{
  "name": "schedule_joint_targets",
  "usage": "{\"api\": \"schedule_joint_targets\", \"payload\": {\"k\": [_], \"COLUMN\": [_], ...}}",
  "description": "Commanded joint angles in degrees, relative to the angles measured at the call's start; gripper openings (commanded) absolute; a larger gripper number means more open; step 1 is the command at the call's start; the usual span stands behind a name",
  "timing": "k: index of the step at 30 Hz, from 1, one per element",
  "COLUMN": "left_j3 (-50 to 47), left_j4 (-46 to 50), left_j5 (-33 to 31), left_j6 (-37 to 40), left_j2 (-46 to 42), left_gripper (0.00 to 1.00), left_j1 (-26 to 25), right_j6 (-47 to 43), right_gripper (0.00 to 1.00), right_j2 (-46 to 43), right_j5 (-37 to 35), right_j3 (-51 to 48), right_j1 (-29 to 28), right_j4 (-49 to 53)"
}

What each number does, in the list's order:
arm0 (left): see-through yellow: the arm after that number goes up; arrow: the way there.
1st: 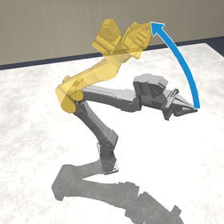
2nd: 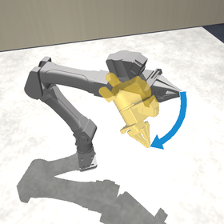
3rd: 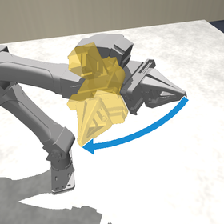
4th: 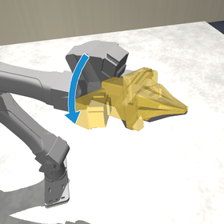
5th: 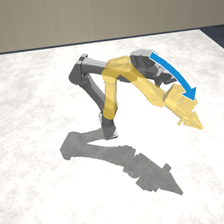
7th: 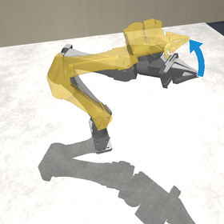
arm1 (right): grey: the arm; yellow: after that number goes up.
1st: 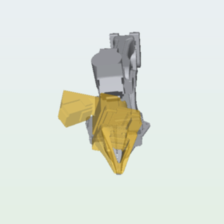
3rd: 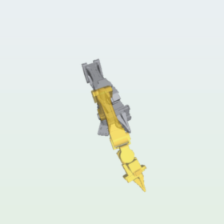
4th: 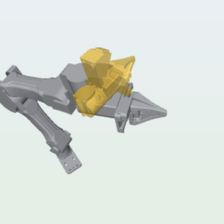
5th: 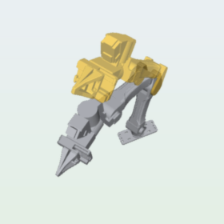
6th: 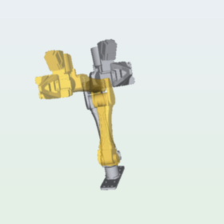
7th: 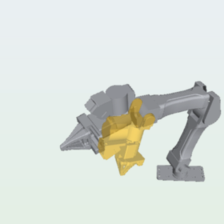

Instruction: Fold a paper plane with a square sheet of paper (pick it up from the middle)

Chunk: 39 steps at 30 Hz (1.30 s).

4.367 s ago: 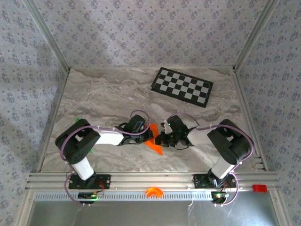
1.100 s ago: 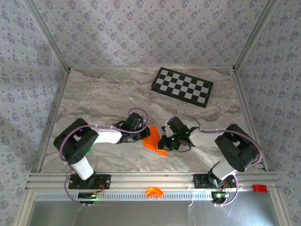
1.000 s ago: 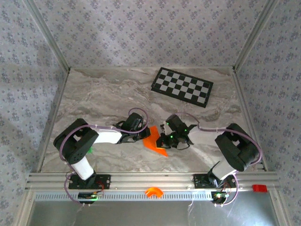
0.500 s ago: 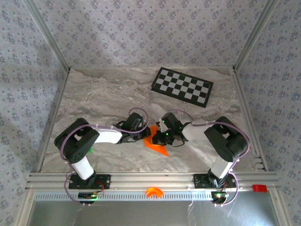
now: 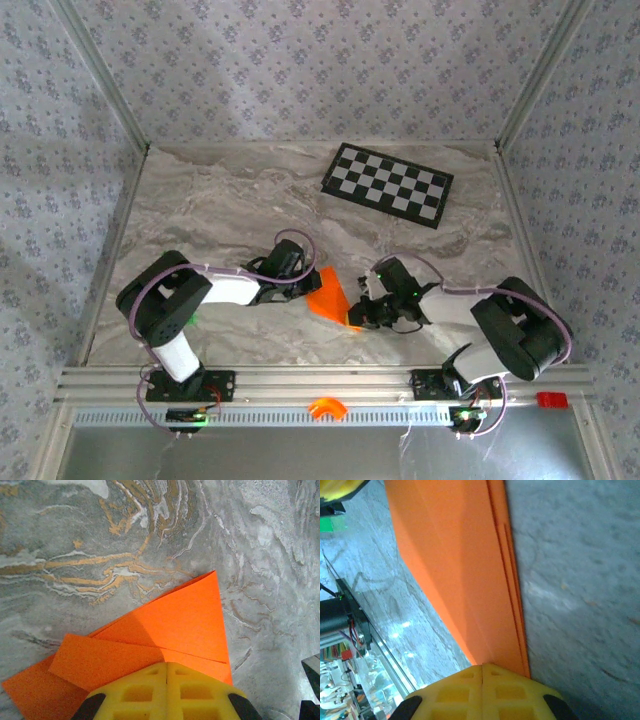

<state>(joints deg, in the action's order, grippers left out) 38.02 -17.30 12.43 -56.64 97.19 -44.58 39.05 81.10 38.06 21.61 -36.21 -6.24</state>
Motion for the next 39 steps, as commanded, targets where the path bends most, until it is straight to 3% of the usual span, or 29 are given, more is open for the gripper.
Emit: {"api": "schedule_joint_targets", "payload": {"k": [1,21,29,39], "left_j3": [-2.4,-3.1,-2.6,-1.5], "left_j4": [7.3,6.0,5.9,6.9], "left_j5": [-3.8,-2.8,-0.1,1.0], "left_j6": [0.1,-0.5,-2.4,-2.0], "left_j2": [3.3,2.6,2.2,2.2], "left_gripper": [0.03,0.03,0.03,0.03], "left_j1": [0.8,1.0,1.4,1.6], "right_j6": [-2.6,0.3,9.1,13.2], "right_gripper": [0.07,0.08,0.41,0.39], "right_j2": [-0.8,-11.0,-18.7,-11.9], "right_j5": [-0.2,-1.3,-3.3,2.9], "right_j3": [-3.7,-5.4,-3.8,-3.0], "right_j1": [0.9,1.8,2.8,3.2], "right_j4": [9.6,16.9,17.3,8.7]}}
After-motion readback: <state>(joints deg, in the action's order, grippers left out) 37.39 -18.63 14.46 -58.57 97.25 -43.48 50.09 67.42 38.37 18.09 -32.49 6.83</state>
